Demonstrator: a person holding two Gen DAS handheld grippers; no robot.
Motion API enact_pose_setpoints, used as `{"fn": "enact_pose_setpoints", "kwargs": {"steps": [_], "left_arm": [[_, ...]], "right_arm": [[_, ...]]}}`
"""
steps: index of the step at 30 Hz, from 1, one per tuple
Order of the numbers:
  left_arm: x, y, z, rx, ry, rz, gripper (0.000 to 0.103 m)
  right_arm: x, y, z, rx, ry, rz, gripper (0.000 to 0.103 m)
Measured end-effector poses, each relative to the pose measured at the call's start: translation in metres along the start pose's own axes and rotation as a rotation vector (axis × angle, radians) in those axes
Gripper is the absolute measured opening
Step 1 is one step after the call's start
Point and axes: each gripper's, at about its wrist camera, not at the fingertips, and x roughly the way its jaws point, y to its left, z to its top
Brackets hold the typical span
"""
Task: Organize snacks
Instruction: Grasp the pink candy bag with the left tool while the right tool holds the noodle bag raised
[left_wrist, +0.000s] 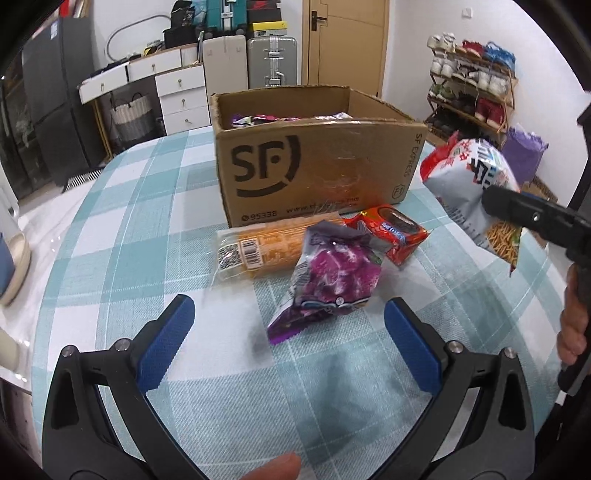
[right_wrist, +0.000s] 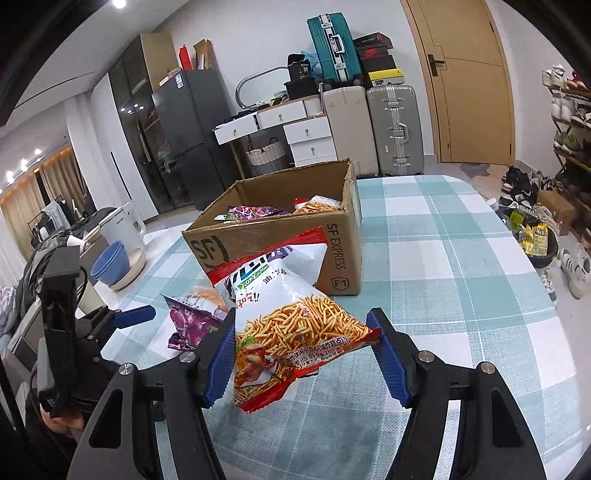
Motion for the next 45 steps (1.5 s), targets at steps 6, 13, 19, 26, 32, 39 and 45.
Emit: {"fn": "enact_pose_setpoints", "kwargs": {"steps": [6, 13, 19, 26, 32, 39, 45], "left_arm": [[0.013, -0.014, 0.006, 0.060, 0.019, 0.014, 0.100], [0.025, -0.022, 0.005, 0.101, 0.040, -0.030, 0.067], [0.019, -0.014, 0.001, 0.061, 0.001, -0.104, 0.044], [0.008, -0.001, 0.002, 0.025, -0.032, -0.173, 0.038], [0.000, 0.003, 0.003, 0.002, -0.051, -0.208, 0.036], [-0.002, 0.005, 0.001, -0.018, -0.057, -0.223, 0.035], [-0.008, 0.006, 0.001, -0.023, -0.072, -0.227, 0.035]], "right_arm": [[0.000, -0.002, 0.001, 0.008, -0.001, -0.004, 0.069], [0.000, -0.001, 0.000, 0.003, 0.000, -0.009, 0.069], [0.000, -0.001, 0.000, 0.003, -0.002, -0.004, 0.069], [-0.002, 0.004, 0.001, -0.011, -0.011, 0.001, 0.069], [-0.007, 0.005, 0.003, -0.015, -0.027, 0.003, 0.069], [-0.011, 0.004, 0.004, -0.011, -0.036, 0.000, 0.069], [-0.013, 0.004, 0.005, -0.010, -0.044, 0.002, 0.069]]}}
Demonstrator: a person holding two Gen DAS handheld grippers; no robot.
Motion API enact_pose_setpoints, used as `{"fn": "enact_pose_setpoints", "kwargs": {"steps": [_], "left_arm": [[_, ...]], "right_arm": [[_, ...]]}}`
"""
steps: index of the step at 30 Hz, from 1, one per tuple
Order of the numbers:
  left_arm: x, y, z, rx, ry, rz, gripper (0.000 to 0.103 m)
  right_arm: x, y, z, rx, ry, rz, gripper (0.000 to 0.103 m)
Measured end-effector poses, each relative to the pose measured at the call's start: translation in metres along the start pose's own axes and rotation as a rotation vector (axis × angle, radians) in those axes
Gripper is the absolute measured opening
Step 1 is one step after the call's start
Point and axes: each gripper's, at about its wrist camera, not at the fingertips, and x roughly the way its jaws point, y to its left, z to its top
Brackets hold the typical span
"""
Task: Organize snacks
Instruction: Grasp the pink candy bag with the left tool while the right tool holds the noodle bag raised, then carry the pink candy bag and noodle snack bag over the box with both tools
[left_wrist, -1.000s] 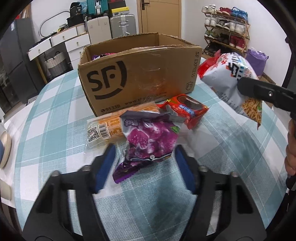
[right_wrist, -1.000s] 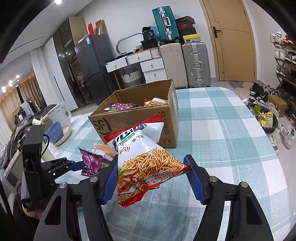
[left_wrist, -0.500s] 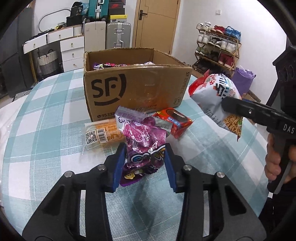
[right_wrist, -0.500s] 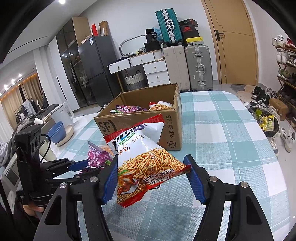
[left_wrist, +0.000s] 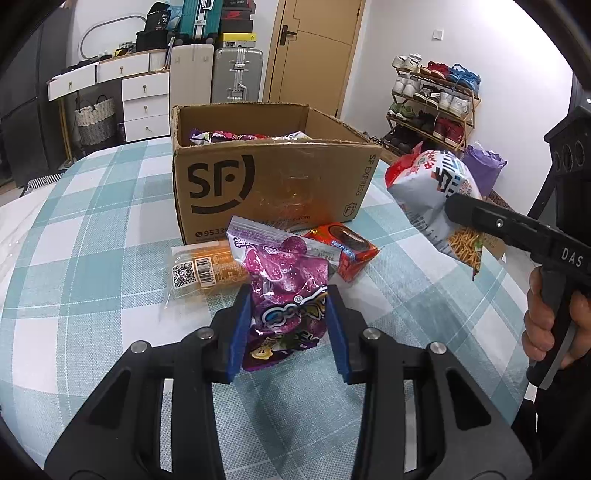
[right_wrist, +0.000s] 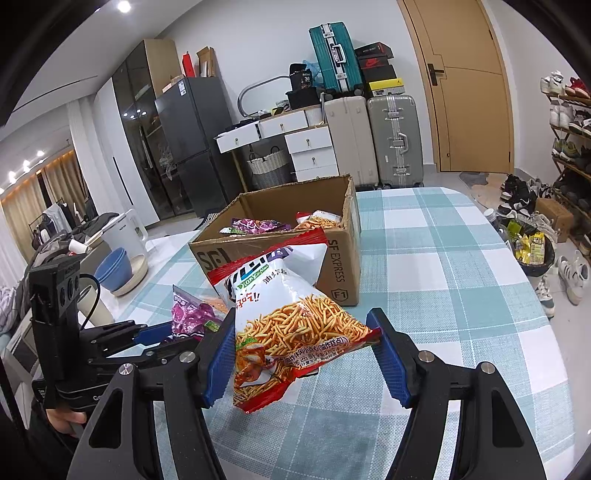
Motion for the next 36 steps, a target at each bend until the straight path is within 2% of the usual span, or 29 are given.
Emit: {"fn": "enact_pose_setpoints", "kwargs": {"steps": [10, 18, 36], "left_arm": [[-0.026, -0.001, 0.009, -0.026, -0.068, -0.017, 0.034], [-0.052, 0.007, 0.020, -0.067, -0.133, 0.003, 0.034], [-0.080, 0.012, 0.079, -0.108, -0.215, 0.061, 0.034]], "right_arm": [[-0.007, 0.000, 0.002, 0.006, -0.025, 0.010, 0.069], [-0.005, 0.004, 0.011, 0.021, -0.035, 0.038, 0.069], [-0.002, 0.017, 0.062, 0.004, -0.081, 0.017, 0.069]]}}
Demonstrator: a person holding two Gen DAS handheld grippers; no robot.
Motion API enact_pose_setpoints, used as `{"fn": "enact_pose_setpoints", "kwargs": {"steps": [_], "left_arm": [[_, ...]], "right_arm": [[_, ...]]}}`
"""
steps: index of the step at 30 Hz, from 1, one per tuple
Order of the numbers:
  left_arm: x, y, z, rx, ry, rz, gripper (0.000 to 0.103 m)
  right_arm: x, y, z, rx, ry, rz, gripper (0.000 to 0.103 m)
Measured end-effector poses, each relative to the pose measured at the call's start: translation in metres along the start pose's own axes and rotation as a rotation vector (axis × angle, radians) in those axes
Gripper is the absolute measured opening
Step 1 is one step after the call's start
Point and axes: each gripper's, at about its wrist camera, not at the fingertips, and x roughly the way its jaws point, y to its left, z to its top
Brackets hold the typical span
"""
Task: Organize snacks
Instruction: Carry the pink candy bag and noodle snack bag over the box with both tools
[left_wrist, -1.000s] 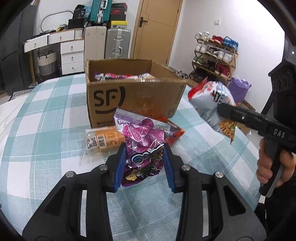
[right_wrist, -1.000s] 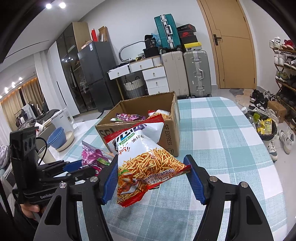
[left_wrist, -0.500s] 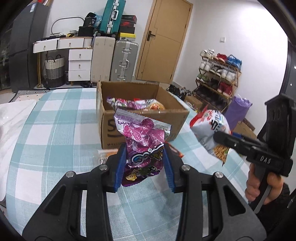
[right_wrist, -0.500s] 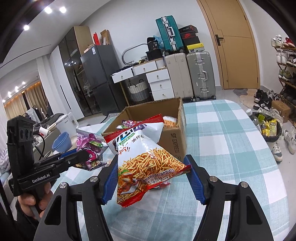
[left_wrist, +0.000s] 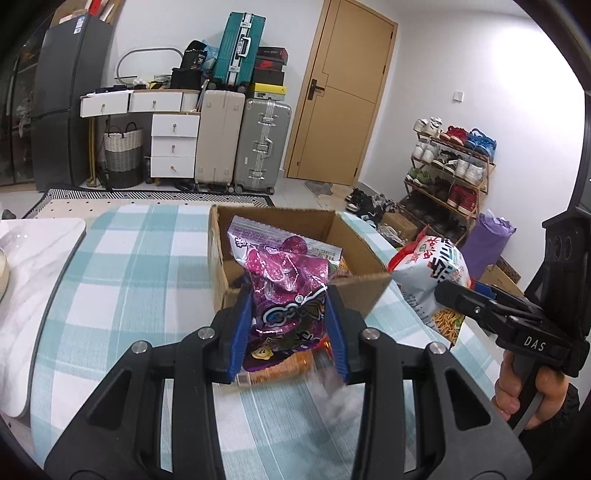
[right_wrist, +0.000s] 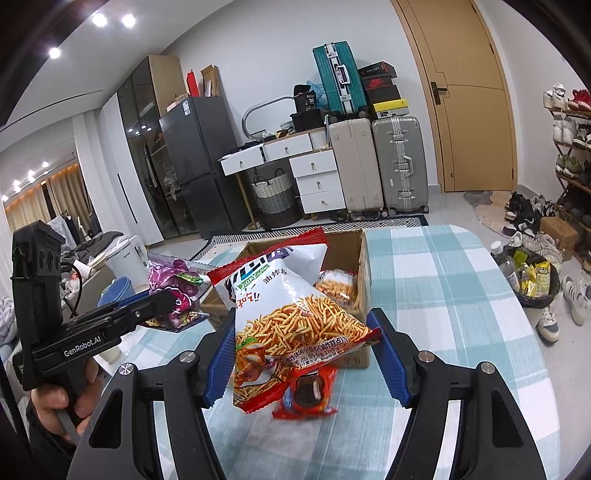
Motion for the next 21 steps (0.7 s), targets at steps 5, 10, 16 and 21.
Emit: {"fn": "enact_pose_setpoints", "kwargs": {"steps": [5, 10, 16, 21], "left_arm": [[0.003, -0.003, 0.016, -0.002, -0.007, 0.011, 0.034], [0.015, -0.007, 0.033, 0.008, -0.014, 0.024, 0.034], [0.032, -0.009, 0.046, 0.013, -0.012, 0.030, 0.034], [0.051, -0.010, 0.056, 0.027, -0.010, 0.044, 0.034]], "right_arm": [[0.009, -0.002, 0.013, 0.007, -0.007, -0.005, 0.069], [0.018, 0.001, 0.024, 0.002, -0.010, -0.017, 0.068], [0.034, 0.002, 0.033, -0.010, -0.005, -0.035, 0.069], [0.048, 0.000, 0.039, -0.015, 0.006, -0.064, 0.069]]}}
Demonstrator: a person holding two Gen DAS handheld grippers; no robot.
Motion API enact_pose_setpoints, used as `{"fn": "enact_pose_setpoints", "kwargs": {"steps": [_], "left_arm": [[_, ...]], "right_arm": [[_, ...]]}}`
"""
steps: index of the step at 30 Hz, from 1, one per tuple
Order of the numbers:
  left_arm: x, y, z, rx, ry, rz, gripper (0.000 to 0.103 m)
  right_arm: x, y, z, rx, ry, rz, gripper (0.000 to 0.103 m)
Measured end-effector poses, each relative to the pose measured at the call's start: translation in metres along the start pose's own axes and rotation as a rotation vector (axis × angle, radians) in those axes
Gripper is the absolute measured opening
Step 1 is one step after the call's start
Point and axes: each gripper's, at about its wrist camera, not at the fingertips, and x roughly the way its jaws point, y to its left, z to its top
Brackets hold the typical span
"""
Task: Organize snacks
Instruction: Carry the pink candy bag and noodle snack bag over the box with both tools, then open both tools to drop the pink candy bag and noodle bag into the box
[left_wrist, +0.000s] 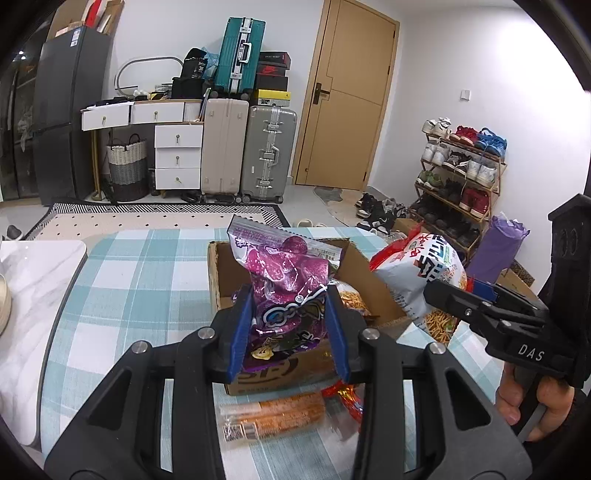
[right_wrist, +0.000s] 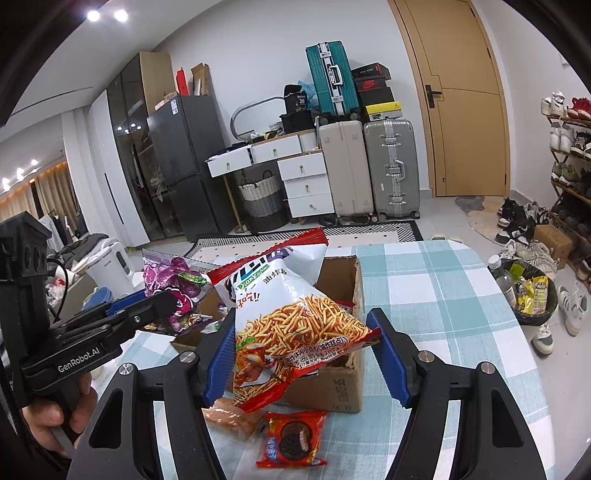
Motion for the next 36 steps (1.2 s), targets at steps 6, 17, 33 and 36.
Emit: {"fn": "enact_pose_setpoints", "kwargs": {"steps": [6, 17, 33, 36], "left_arm": [[0.024, 0.005, 0.006, -0.008, 0.013, 0.017, 0.034], [0.076, 0.023, 0.011, -0.022, 0.046, 0.050, 0.034], [0.116, 0.027, -0.004, 0.001, 0.073, 0.048, 0.034], [0.124, 0.025, -0.007, 0.011, 0.087, 0.045, 0.034]], "right_arm": [[0.022, -0.007, 0.006, 0.014, 0.027, -0.020, 0.069], [0.065, -0.016, 0.001, 0.009, 0.078, -0.054, 0.069], [0.097, -0.009, -0.002, -0.062, 0.073, -0.083, 0.068], [0.101, -0.010, -0.001, -0.078, 0.066, -0.089, 0.068]]}}
